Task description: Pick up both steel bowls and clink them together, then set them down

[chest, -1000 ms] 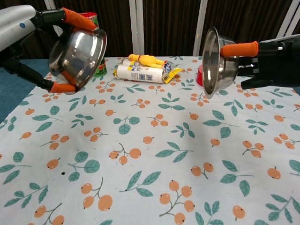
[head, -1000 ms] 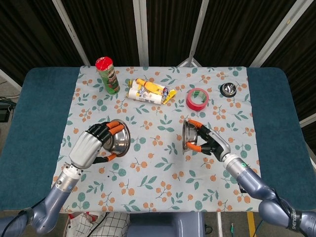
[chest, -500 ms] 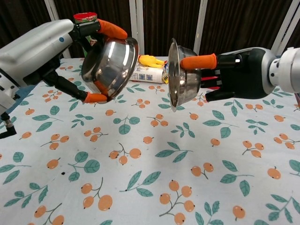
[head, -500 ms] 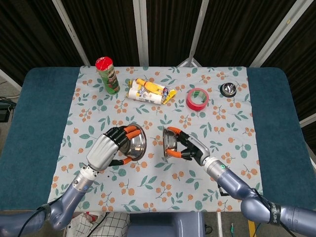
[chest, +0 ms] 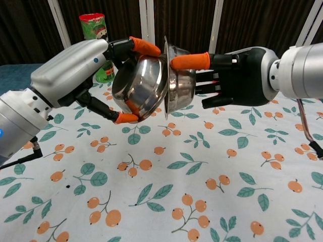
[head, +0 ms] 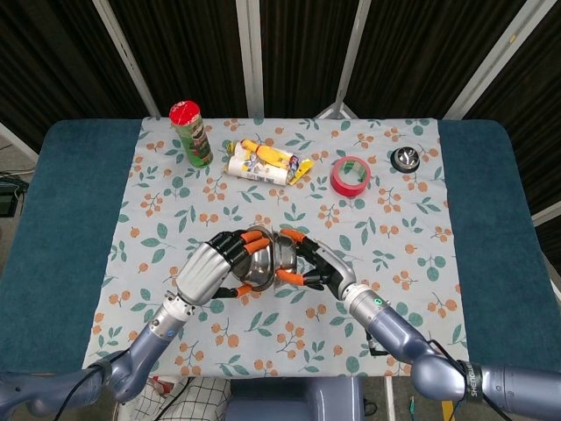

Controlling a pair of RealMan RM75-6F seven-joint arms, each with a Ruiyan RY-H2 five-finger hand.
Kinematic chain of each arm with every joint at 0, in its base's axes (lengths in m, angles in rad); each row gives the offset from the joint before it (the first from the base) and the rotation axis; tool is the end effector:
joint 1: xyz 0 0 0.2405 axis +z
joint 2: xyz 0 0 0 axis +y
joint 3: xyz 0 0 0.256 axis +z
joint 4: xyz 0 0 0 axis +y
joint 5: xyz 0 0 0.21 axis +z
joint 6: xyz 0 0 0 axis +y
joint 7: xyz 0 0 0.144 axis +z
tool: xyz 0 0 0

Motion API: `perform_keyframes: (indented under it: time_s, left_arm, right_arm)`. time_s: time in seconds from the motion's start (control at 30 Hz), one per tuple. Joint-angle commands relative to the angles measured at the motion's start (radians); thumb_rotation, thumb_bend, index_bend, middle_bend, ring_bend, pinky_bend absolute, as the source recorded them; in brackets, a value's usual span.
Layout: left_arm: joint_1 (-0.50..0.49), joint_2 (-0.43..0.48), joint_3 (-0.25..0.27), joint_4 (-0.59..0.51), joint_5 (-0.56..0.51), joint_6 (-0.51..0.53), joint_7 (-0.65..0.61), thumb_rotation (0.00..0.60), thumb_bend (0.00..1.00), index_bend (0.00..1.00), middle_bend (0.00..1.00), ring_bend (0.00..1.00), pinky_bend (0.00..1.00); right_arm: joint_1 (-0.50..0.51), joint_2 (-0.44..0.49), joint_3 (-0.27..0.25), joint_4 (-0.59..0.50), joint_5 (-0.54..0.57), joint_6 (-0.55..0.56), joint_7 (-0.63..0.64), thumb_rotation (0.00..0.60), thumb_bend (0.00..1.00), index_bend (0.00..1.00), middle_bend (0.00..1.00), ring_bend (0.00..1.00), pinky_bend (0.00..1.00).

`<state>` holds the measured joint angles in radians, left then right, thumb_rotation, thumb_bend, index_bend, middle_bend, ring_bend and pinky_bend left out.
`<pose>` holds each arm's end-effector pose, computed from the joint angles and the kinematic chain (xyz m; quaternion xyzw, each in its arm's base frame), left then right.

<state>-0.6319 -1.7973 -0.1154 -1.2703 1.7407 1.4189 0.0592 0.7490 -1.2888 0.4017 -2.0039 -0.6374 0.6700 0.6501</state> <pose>-0.1011 0.2793 -0.0327 -0.6865 -0.2347 -0.6108 0.3171 -0.0676 -0.3023 0.0264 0.3279 -0.8443 0.4234 0.0186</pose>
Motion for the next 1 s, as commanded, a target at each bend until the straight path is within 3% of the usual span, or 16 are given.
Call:
perform_keyframes:
  time_s: [0.03, 0.53, 1.0]
  left_arm:
    - [-0.005, -0.005, 0.001, 0.006, 0.003, -0.002, -0.003, 0.600, 0.50, 0.72, 0.84, 0.67, 0.87]
    - [-0.016, -0.010, 0.017, 0.019, 0.042, 0.043, -0.026, 0.600, 0.50, 0.72, 0.84, 0.67, 0.87]
    - [0.010, 0.107, 0.015, -0.094, 0.047, 0.084, -0.010, 0.600, 0.50, 0.72, 0.84, 0.67, 0.87]
  right_arm:
    - [0.008, 0.007, -0.002, -0.026, 0.021, 0.014, -0.018, 0.600, 0.47, 1.00, 0.99, 0.99, 1.00]
    - [0.021, 0.003, -0.017, -0.065, 0.073, 0.063, -0.078, 0.600, 0.47, 1.00, 0.99, 0.99, 1.00]
    - [-0.046, 0.092, -0.014, 0.023, 0.006, -0.052, -0.043, 0.600, 0.47, 1.00, 0.99, 0.99, 1.00]
